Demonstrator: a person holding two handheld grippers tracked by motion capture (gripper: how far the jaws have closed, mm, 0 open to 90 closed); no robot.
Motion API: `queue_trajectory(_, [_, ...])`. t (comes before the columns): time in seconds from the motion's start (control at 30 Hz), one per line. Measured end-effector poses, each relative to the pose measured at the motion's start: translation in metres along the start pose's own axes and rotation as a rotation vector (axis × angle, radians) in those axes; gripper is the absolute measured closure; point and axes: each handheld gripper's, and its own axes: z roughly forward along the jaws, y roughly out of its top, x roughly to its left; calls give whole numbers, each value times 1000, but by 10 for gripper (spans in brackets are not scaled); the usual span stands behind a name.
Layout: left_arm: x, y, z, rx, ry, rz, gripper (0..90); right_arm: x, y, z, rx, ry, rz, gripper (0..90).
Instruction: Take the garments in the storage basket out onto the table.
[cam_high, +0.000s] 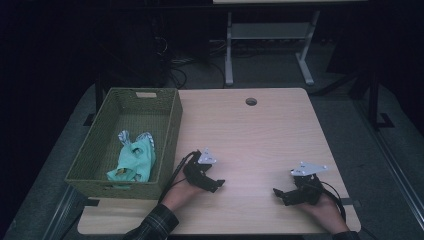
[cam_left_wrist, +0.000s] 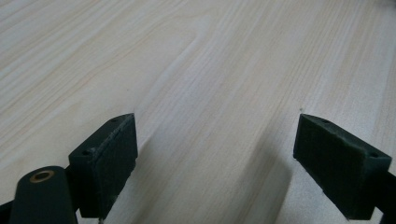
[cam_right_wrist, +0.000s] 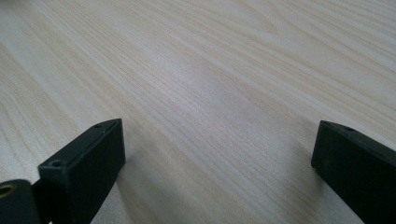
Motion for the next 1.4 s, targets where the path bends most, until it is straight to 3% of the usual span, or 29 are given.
queue_trajectory(0.37, [5, 1, -7, 9, 6, -3, 133, 0, 0, 0, -2, 1, -7, 24])
queue_trajectory(1.0, [4, 7, -18, -21, 5, -30, 133, 0, 0, 0, -4, 1, -7, 24])
queue_trajectory(1.4, [5, 10, -22, -7, 1, -31, 136, 0, 0, 0, -5, 1, -7, 24])
